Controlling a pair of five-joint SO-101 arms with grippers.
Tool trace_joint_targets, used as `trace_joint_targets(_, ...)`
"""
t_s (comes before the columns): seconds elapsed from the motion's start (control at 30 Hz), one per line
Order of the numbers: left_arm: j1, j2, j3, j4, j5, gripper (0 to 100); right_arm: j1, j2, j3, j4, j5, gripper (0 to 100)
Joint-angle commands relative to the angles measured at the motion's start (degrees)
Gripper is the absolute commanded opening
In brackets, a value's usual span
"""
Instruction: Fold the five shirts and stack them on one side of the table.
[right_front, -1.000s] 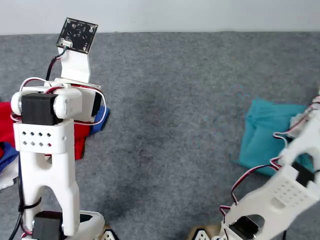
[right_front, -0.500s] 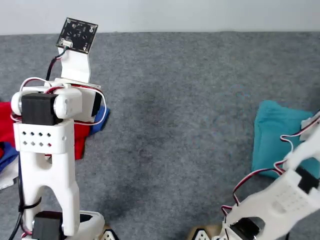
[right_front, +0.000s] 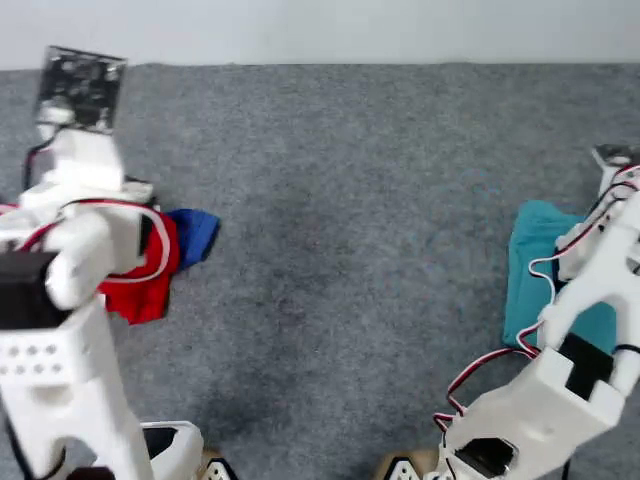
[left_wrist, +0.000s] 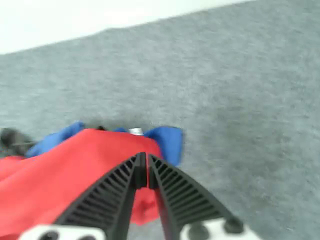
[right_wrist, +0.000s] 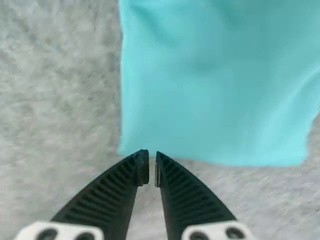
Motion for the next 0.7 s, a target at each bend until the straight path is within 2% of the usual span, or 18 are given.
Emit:
trace_joint_targets(0.0, -4.66, -4.31, 0.75, 1.23, -3.52, 1, -1.54, -2.77, -1.05, 3.82, -4.48, 1.0)
trace_joint_targets(0.2, -10.20, -6.42, 9.71, 1.05, -5.01, 2, -1.01, -8.66, -0.35, 3.91, -5.89, 0.8)
trace_joint_targets(0.37, -11.43, -4.40, 15.60, 0.97, -8.44, 2, -2.24, -15.69, 6.77, 3.91, -5.89, 0.8)
trace_joint_targets(0.57, -11.25, 3.96, 18.86, 0.97, -9.76, 18, -2.59, -27.12, 20.57, 3.82, -5.89, 0.9)
trace_joint_targets(0.67, -11.16, 10.29, 19.21, 0.35, -10.99, 21, -2.51, -33.01, 26.46, 3.82, -5.89, 0.9)
